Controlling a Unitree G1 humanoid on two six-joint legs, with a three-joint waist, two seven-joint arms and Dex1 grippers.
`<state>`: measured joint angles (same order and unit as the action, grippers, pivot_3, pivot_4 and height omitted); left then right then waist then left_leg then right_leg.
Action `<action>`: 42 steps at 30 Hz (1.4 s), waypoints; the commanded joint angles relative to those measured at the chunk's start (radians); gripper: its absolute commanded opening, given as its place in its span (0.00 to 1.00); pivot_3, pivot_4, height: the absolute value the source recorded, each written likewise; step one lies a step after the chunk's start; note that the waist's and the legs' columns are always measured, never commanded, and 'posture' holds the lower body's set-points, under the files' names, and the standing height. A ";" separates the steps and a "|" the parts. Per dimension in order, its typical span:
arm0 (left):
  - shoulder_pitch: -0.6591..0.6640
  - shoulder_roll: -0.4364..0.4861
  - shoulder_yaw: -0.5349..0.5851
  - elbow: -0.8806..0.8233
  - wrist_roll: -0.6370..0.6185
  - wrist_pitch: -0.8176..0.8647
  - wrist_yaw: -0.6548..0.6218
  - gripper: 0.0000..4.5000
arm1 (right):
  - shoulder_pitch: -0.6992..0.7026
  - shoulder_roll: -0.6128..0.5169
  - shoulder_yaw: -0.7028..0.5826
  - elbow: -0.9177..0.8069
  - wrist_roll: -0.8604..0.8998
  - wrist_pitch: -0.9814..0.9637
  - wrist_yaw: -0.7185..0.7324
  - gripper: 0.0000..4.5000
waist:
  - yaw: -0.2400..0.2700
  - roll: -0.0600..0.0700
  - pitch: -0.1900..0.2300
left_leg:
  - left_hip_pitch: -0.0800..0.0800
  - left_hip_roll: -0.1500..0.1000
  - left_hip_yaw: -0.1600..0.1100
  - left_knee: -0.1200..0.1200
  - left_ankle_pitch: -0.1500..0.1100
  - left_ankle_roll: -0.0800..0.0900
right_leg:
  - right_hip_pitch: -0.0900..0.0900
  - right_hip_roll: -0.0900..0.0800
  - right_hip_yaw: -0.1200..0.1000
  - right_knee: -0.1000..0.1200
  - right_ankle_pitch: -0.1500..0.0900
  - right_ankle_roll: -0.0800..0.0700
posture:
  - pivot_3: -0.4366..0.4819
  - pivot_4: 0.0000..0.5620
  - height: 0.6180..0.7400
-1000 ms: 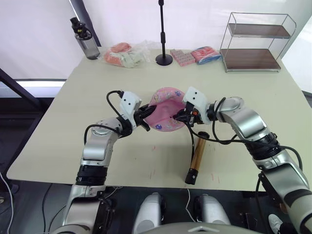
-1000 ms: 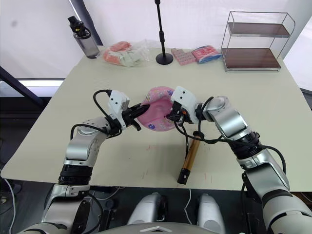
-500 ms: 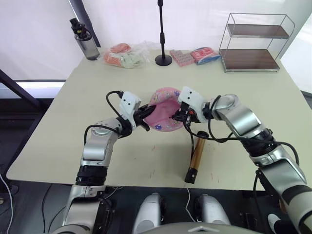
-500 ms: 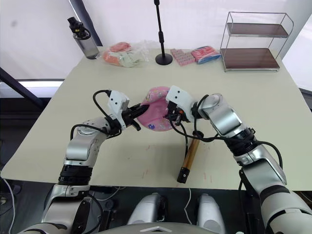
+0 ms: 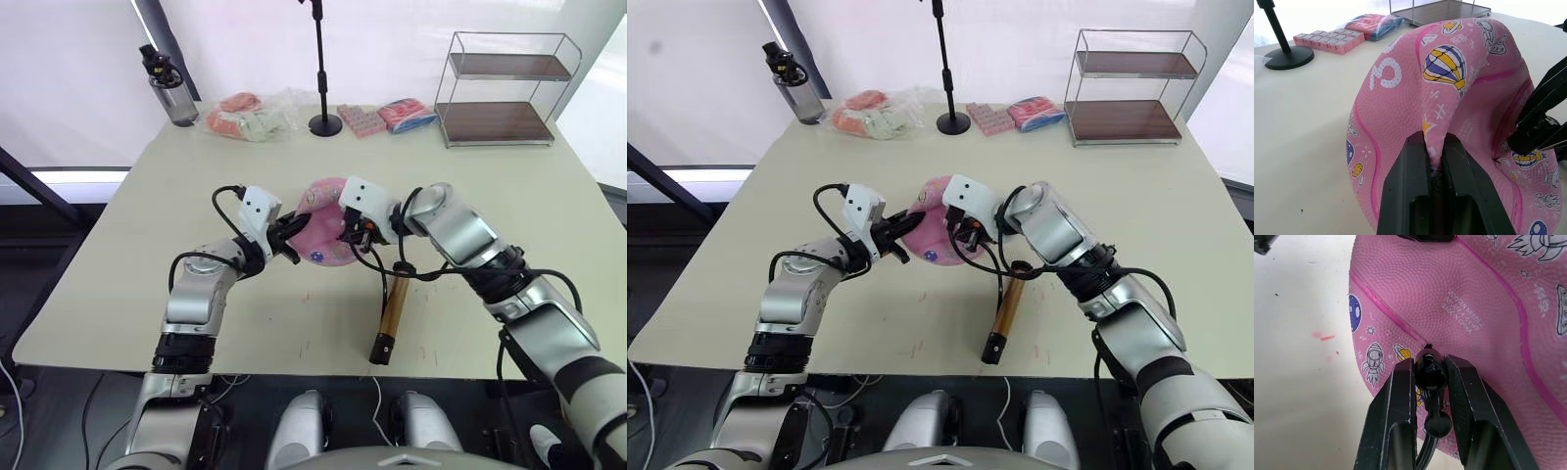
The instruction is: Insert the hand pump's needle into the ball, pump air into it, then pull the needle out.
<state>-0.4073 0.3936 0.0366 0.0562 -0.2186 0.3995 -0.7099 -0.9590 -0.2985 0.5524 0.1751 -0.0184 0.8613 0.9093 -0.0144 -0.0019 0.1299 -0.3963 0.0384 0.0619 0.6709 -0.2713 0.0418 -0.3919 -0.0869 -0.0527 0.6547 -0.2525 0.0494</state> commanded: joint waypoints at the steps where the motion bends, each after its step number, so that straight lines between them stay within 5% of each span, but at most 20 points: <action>1: 0.044 -0.016 -0.066 0.023 -0.003 0.055 -0.018 0.00 | 0.001 0.025 0.049 0.051 -0.031 -0.009 -0.005 0.09 | 0.000 0.000 0.000 | 0.000 0.000 0.000 0.000 0.000 0.000 | 0.000 0.000 0.000 0.000 0.000 0.000 | 0.48 0.27 0.96; 42: 0.062 -0.009 -0.062 0.014 -0.020 0.078 0.004 0.00 | -0.028 0.161 0.140 0.457 -0.294 -0.280 0.025 0.09 | -0.026 0.001 -0.023 | 0.019 0.003 0.001 -0.011 -0.001 -0.001 | 0.012 -0.008 0.001 -0.004 -0.004 -0.007 | 0.48 0.27 0.96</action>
<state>-0.3782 0.4039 0.0414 0.0540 -0.2303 0.4386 -0.6731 -1.0447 -0.1309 0.6402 0.5034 -0.2614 0.5661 0.9654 -0.0402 -0.0009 0.1066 -0.3775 0.0411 0.0629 0.6599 -0.2719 0.0412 -0.3798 -0.0957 -0.0521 0.6505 -0.2568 0.0419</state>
